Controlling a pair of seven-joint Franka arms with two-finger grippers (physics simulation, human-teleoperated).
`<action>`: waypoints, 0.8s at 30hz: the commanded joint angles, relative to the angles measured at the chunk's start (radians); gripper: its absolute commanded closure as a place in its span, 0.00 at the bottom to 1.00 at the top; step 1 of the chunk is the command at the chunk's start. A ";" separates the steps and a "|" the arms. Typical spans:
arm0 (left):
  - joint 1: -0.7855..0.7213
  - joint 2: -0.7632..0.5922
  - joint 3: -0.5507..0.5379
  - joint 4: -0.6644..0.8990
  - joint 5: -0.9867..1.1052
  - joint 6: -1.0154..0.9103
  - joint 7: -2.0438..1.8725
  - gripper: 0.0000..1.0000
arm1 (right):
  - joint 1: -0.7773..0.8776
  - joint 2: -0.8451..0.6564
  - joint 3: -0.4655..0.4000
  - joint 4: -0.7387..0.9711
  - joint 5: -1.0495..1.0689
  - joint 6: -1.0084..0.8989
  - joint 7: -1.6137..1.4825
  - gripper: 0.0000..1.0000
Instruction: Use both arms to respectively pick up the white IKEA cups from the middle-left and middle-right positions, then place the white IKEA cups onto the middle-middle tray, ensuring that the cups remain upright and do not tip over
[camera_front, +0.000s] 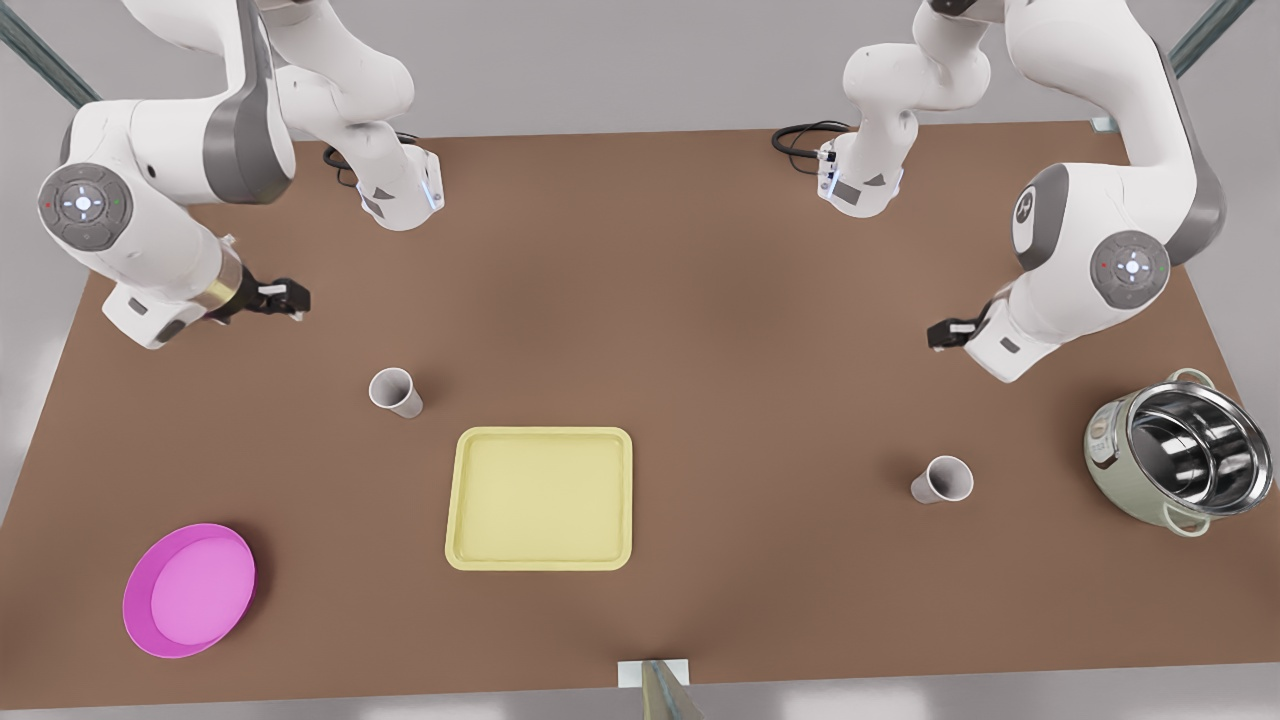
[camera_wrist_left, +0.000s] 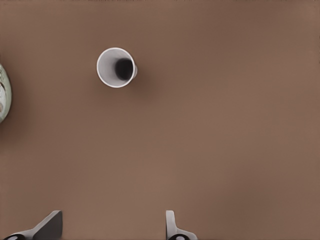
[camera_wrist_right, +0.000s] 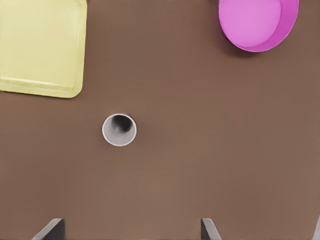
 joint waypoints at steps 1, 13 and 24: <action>0.000 -0.001 0.000 0.001 0.002 0.053 -0.041 0.00 | 0.012 0.003 0.000 0.000 -0.008 0.101 -0.005 0.00; 0.170 0.516 0.005 0.211 0.002 0.466 0.033 0.00 | -0.028 0.132 0.004 -0.403 0.032 0.560 0.010 0.00; 0.174 0.551 0.012 0.047 0.007 0.561 0.026 0.28 | -0.059 0.241 0.004 -0.468 0.133 0.782 -0.004 0.00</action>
